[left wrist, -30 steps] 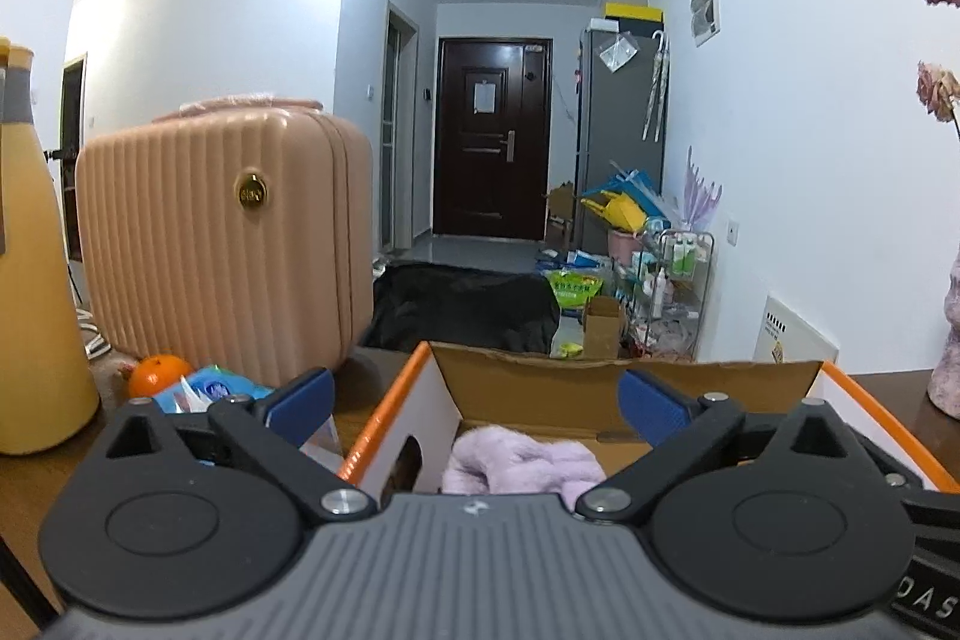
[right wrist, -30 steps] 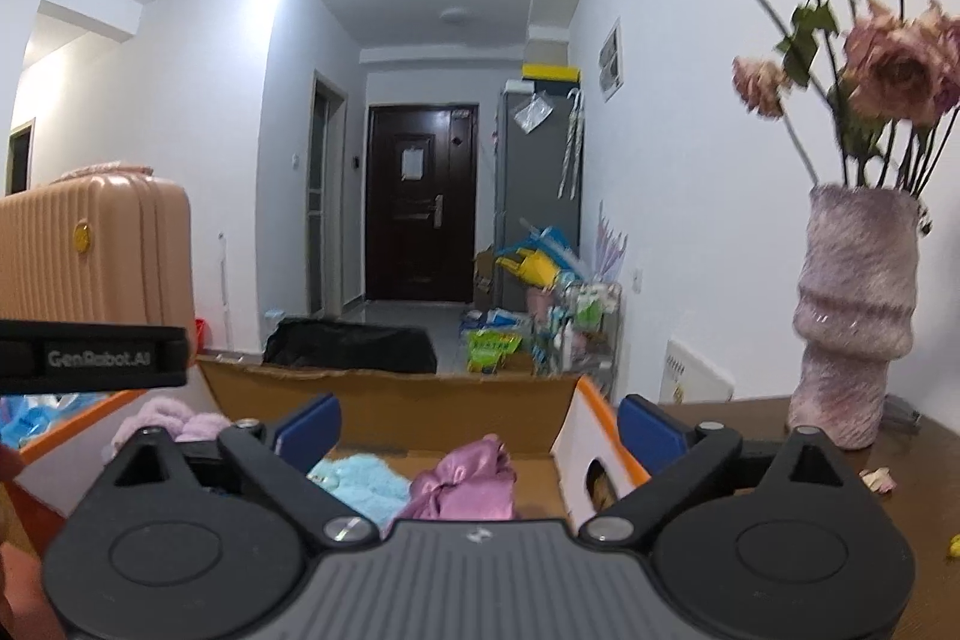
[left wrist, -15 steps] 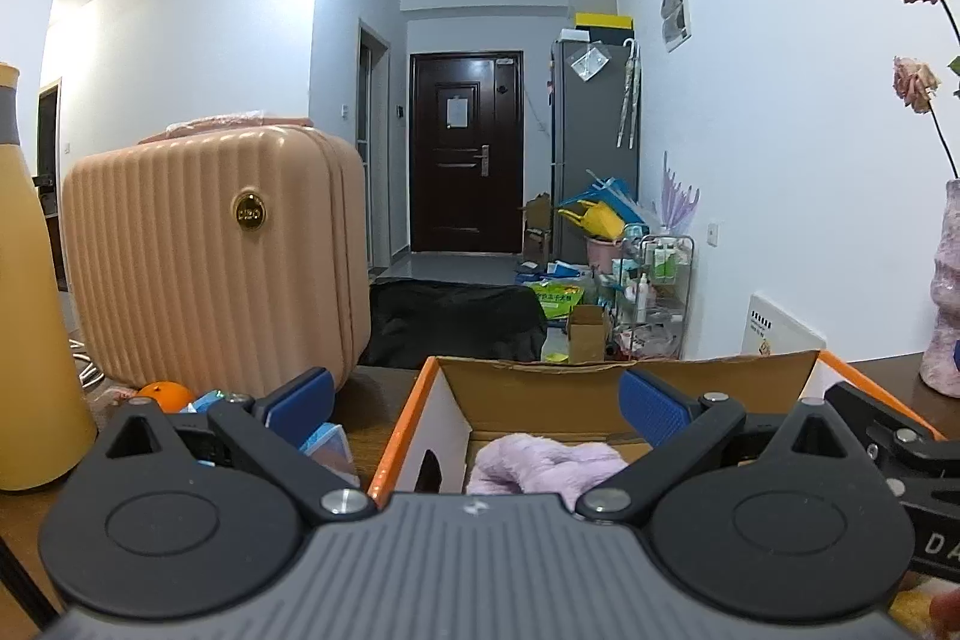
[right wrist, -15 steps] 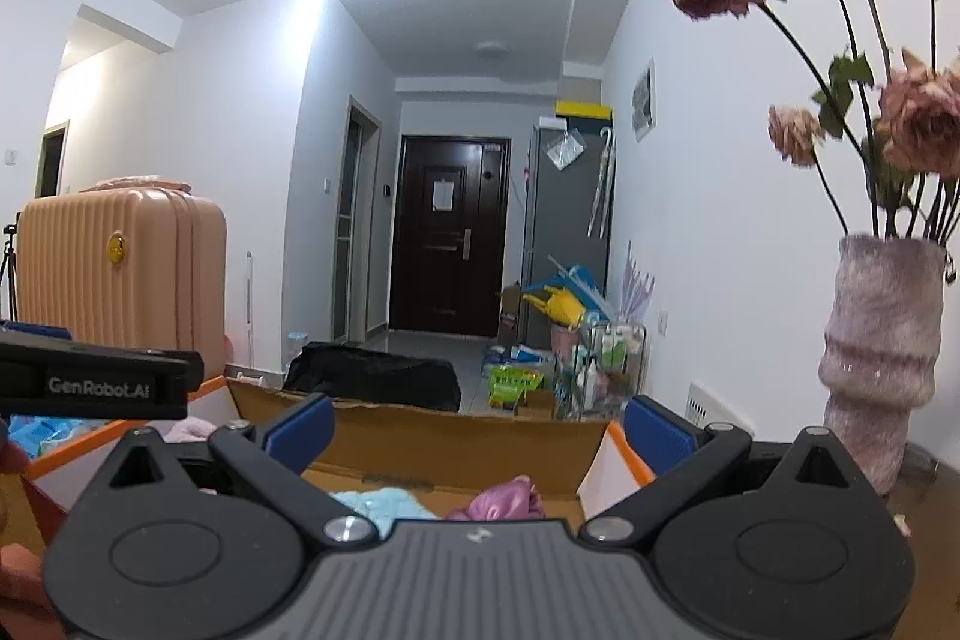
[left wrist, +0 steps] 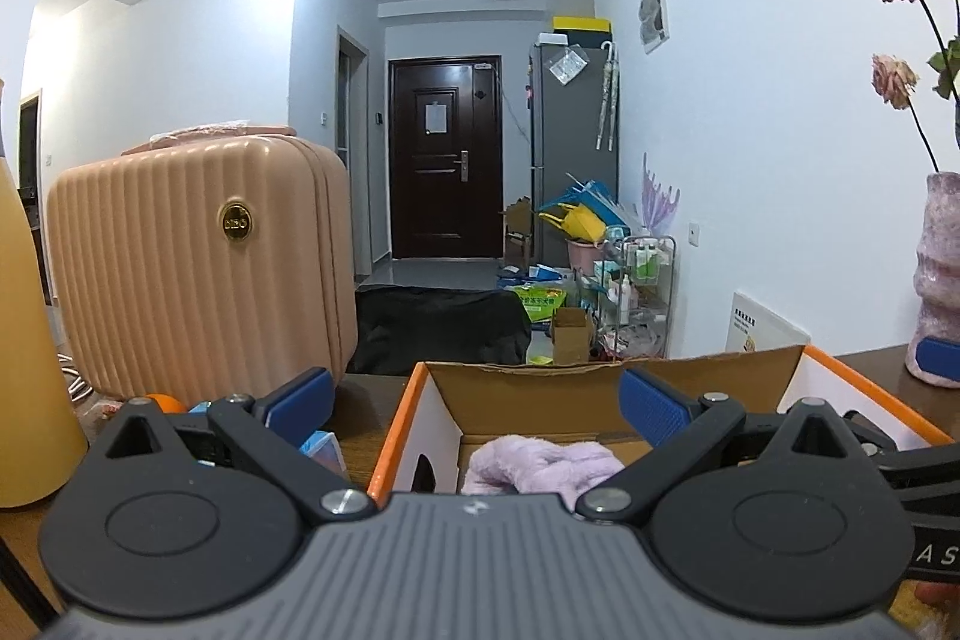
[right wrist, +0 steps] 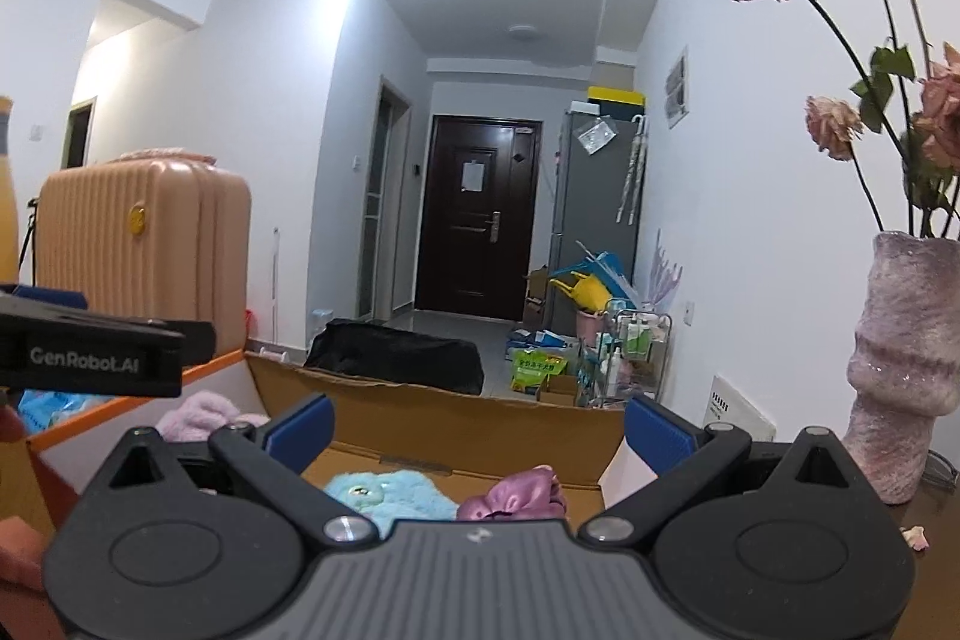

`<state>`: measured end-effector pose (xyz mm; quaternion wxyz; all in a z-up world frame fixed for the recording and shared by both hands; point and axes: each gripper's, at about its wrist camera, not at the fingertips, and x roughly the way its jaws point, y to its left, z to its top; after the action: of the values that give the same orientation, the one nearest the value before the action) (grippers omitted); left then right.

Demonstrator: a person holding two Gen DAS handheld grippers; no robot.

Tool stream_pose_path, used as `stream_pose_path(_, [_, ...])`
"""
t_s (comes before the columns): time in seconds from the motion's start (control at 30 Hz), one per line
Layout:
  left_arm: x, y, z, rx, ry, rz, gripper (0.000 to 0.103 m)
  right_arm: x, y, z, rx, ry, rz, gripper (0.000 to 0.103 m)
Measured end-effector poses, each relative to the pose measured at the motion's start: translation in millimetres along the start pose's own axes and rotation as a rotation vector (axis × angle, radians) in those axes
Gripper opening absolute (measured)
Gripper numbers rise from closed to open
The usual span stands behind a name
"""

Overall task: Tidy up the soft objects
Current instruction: 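Withdraw both open grippers from the box back toward the table items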

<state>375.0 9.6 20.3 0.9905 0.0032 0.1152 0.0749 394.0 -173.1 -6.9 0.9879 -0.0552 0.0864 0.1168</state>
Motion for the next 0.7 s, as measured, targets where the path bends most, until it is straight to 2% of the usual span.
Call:
stream_pose_path(0.27, [4.3,4.6,2.3,-0.034,-0.006,0.027,0.103,0.0,2.7,0.1,-0.016,-0.016,-0.017,0.103])
stream_pose_path(0.37, [7.8,4.9,1.0,-0.038,0.016,0.017,0.103,3.0,3.9,-0.5,-0.022,-0.011,-0.017,0.103])
stream_pose_path(0.7, [0.7,-0.3,-0.9,0.018,0.011,-0.025,0.103,-0.4,7.6,-4.2,-0.047,0.02,0.006,0.103])
